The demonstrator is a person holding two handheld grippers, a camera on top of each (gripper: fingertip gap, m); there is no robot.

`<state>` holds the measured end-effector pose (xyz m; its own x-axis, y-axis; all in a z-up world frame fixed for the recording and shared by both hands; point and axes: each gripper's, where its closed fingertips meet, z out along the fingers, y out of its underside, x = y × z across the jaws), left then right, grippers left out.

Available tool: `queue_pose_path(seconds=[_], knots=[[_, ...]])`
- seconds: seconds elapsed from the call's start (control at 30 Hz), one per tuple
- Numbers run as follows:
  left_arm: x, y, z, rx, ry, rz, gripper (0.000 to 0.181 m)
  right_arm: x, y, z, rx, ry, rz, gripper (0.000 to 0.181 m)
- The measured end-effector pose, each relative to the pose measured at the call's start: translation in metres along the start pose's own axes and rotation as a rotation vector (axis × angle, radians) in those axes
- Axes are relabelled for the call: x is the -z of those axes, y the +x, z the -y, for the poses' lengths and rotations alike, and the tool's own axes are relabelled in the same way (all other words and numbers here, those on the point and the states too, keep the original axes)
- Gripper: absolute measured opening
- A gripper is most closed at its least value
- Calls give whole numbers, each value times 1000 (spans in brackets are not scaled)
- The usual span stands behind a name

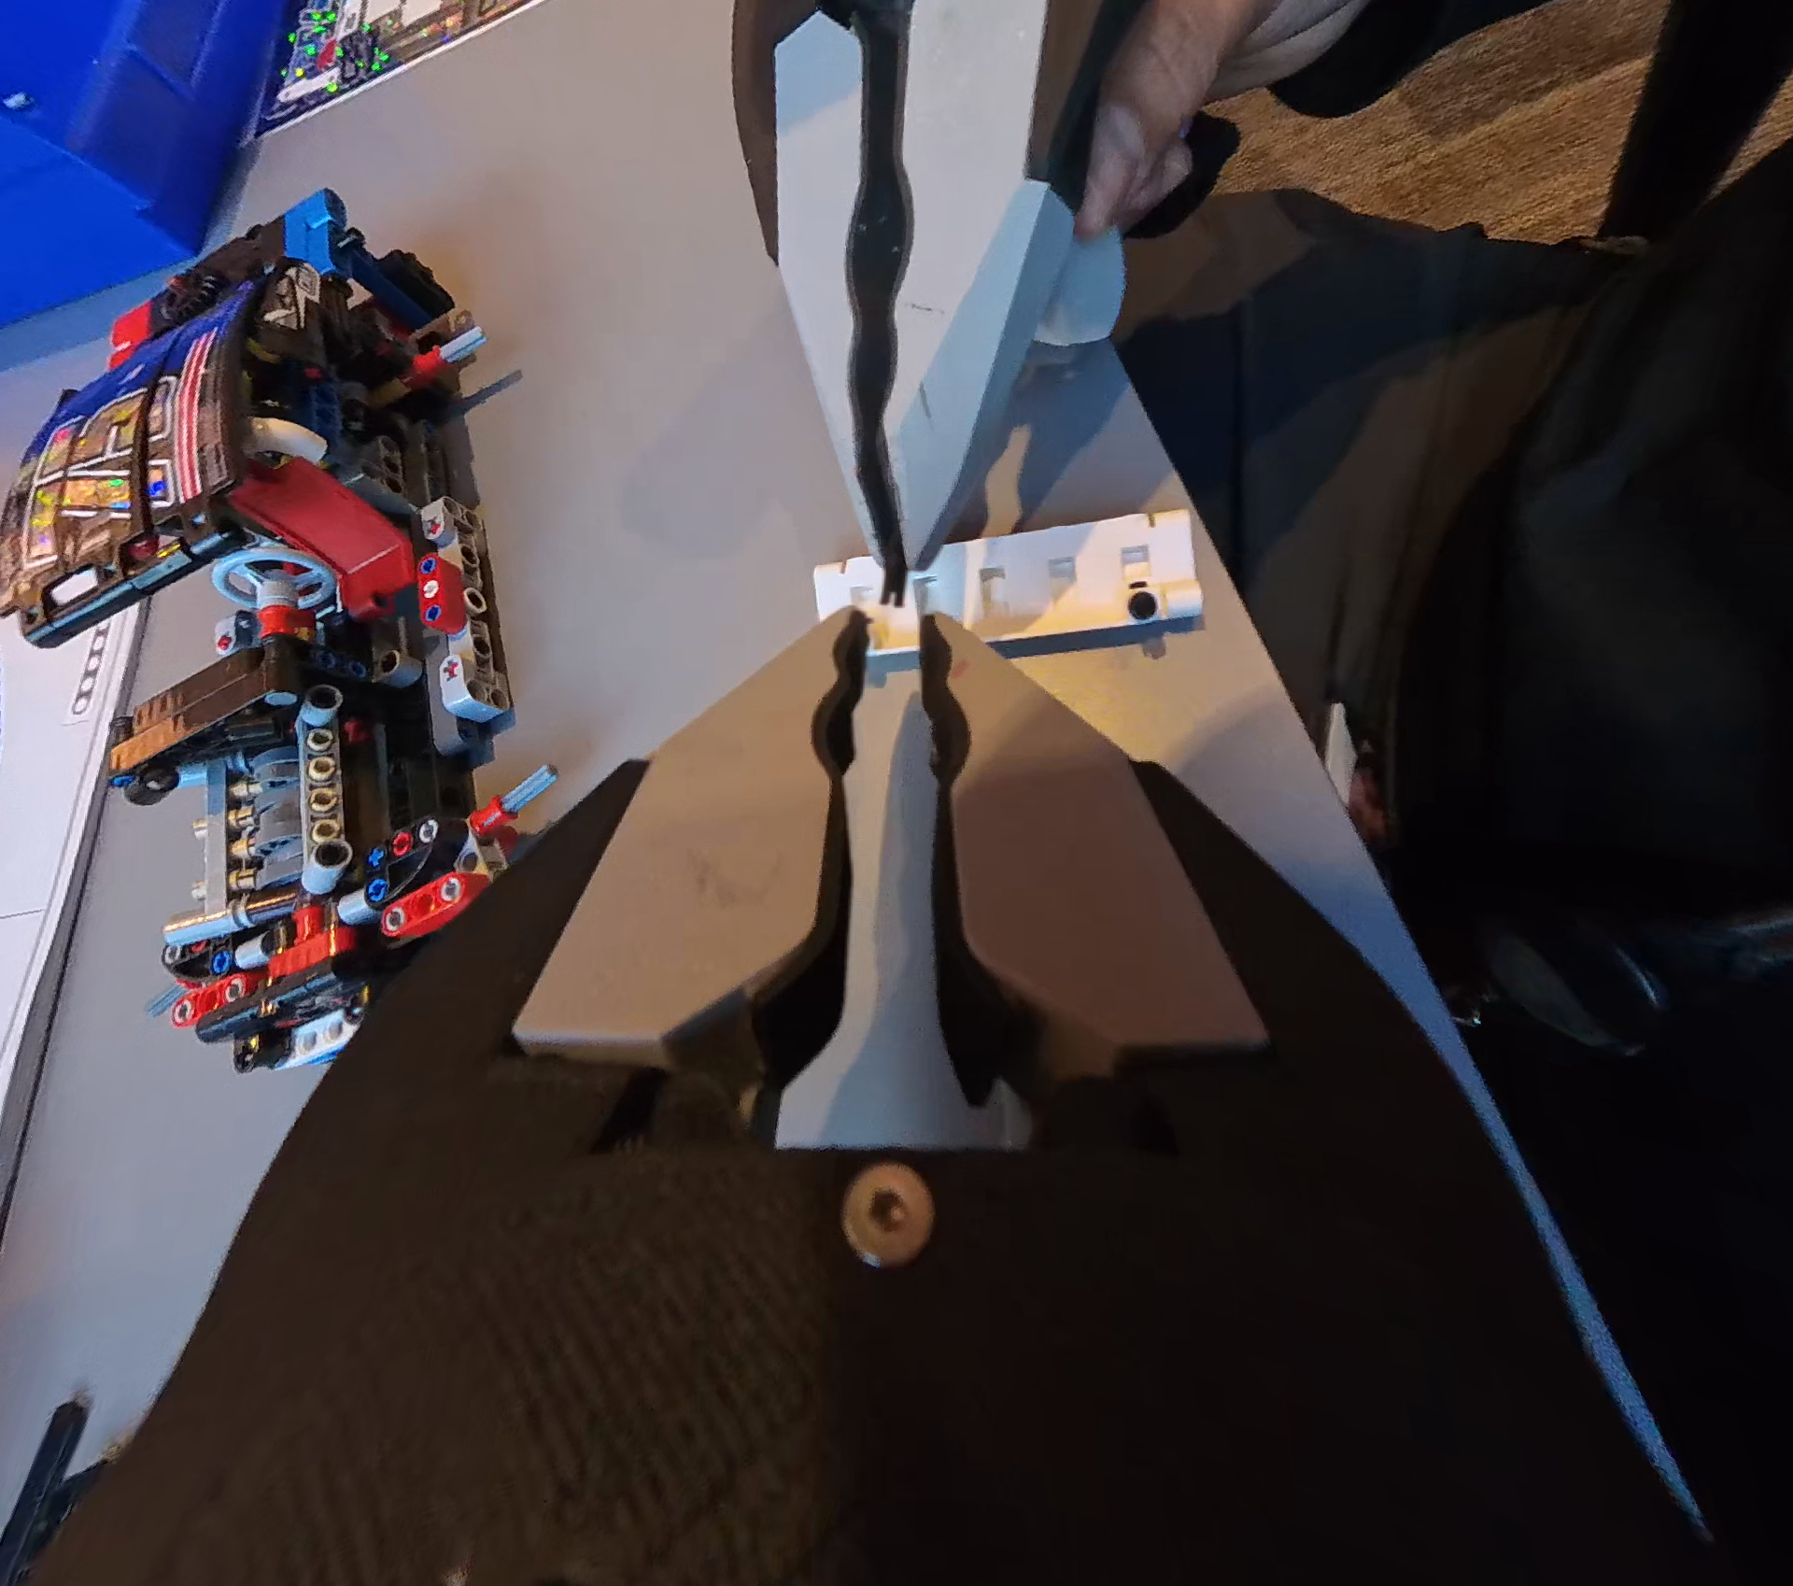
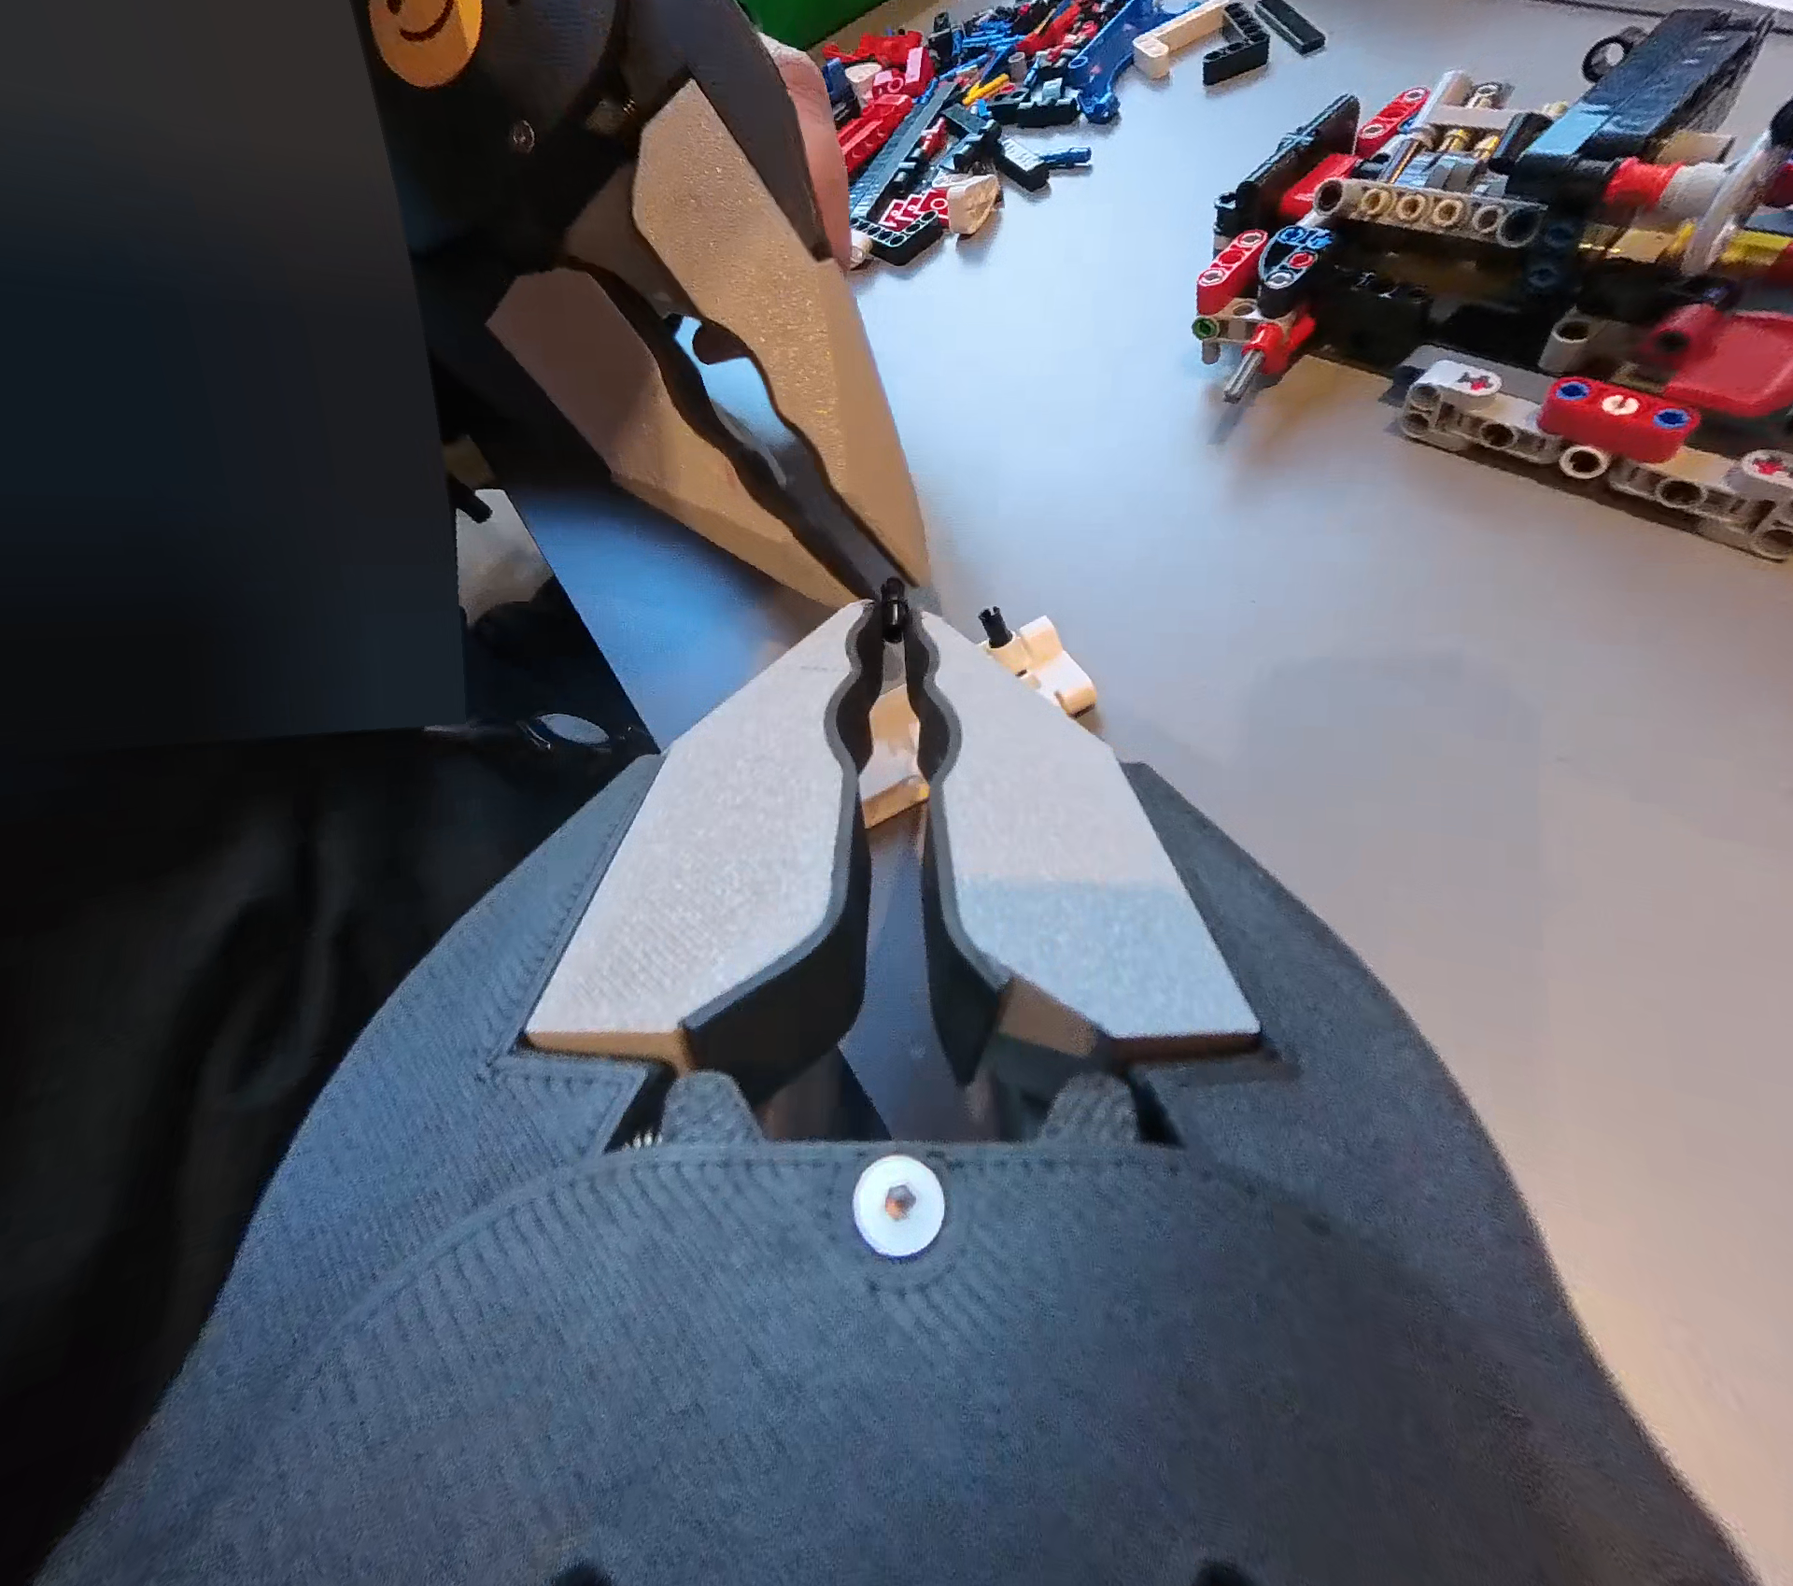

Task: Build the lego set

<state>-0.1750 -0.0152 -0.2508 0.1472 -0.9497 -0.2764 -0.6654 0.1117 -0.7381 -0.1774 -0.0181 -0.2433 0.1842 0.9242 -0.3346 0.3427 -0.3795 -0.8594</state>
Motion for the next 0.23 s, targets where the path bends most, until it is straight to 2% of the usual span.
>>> queue_pose_path(seconds=[0.1,0.23], knots=[[-3,0,-4,6,-12,1,12,0,0,-1,-6,-1,7,2],[-3,3,0,7,16,-23,1,1,0,0,-22,4,14,2]])
